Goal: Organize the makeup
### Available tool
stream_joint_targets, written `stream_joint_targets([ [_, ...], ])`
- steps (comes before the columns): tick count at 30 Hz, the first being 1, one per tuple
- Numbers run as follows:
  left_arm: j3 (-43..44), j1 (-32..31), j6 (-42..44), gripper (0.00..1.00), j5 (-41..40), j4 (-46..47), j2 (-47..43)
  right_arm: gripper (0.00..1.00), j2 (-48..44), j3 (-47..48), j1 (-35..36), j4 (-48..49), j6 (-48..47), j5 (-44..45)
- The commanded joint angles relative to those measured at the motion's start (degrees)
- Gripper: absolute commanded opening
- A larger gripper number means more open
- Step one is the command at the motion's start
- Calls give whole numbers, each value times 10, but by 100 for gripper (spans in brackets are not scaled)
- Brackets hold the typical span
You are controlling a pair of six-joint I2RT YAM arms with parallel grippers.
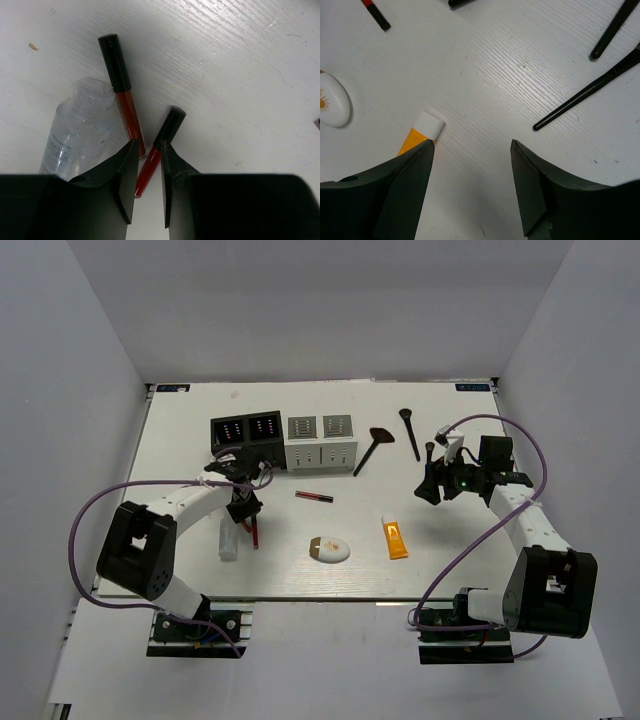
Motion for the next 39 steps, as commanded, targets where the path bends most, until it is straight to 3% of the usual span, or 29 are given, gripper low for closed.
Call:
stream_joint_targets([
  [1,12,-3,-11,35,-18,2,-13,69,-4,3,-3,13,-4,1],
  [17,-10,-3,-28,41,-26,-14,-20,69,5,4,-4,13,-7,8],
  [39,-43,7,-34,38,-20,23,12,69,2,4,-5,5,-12,4],
])
